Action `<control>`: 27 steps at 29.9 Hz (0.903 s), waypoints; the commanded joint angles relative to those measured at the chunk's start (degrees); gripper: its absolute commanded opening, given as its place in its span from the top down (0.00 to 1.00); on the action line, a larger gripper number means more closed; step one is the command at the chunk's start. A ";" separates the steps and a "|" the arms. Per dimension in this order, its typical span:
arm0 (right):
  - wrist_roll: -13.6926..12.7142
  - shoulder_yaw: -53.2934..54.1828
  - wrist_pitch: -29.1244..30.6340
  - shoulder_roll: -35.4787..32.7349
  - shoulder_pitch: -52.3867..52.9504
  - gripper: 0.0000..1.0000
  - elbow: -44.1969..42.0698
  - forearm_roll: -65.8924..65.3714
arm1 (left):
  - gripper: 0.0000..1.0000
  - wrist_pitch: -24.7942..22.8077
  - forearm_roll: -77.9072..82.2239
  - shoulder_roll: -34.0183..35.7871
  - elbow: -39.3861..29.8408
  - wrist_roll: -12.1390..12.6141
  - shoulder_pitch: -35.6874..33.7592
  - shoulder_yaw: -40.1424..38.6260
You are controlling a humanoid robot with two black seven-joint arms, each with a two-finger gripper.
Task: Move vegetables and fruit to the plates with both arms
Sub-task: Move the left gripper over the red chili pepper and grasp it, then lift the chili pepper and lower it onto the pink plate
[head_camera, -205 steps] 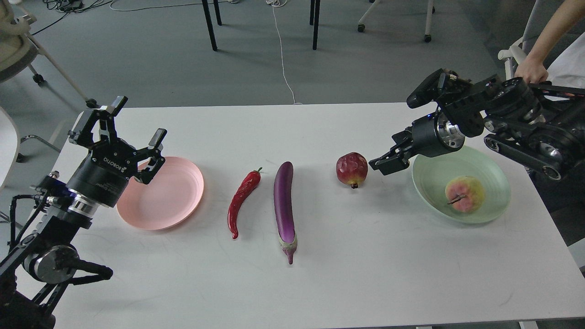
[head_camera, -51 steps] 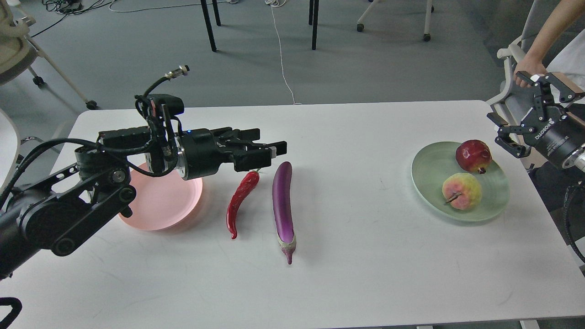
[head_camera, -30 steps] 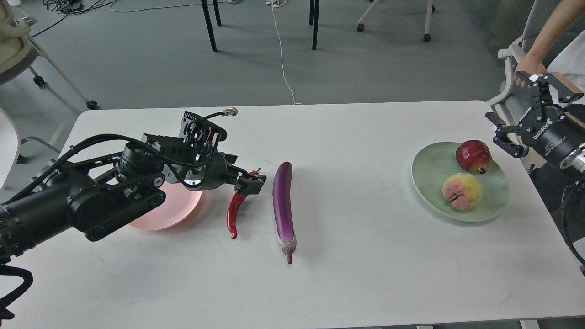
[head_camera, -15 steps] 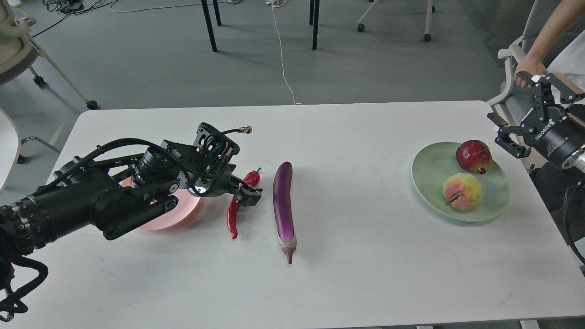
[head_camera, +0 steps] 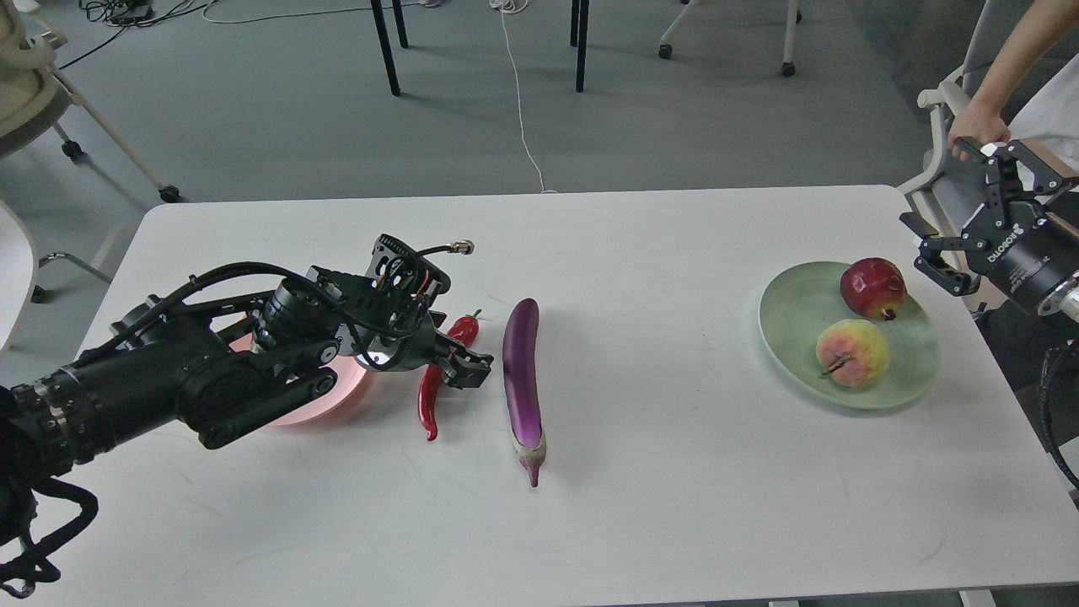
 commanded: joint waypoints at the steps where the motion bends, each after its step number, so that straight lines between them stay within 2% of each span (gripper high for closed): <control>1: 0.00 0.01 0.00 0.05 -0.09 0.01 0.01 0.00 | 0.26 0.00 0.35 0.09 0.53 0.08 0.36 0.03; 5: 0.00 0.01 0.00 0.05 -0.27 0.01 0.09 0.00 | 0.29 0.00 0.35 0.18 0.88 0.17 0.36 0.03; 7: 0.00 0.01 0.00 -0.04 -0.27 0.01 0.09 0.00 | 0.36 0.00 0.35 0.27 0.88 0.08 0.36 0.03; 9: 0.00 0.01 0.00 -0.04 -0.27 0.01 0.01 0.00 | 0.48 0.00 0.35 0.27 0.88 0.08 0.36 0.03; 11: 0.00 0.01 0.00 -0.04 -0.36 0.01 0.09 0.00 | 0.66 0.00 0.35 0.36 0.88 0.08 0.36 0.03; 15: 0.00 0.01 0.00 -0.04 -0.36 0.01 0.01 0.00 | 0.88 0.00 0.26 0.53 0.88 0.00 -0.34 0.03; 21: 0.00 0.01 0.00 0.05 -0.36 0.01 0.09 0.00 | 0.91 0.00 -0.79 0.71 -0.17 -0.18 -0.60 -1.20; 27: 0.00 -0.25 0.00 0.31 -0.44 0.01 0.01 -0.18 | 0.90 0.00 -9.13 6.41 -4.83 -0.35 -8.33 -2.17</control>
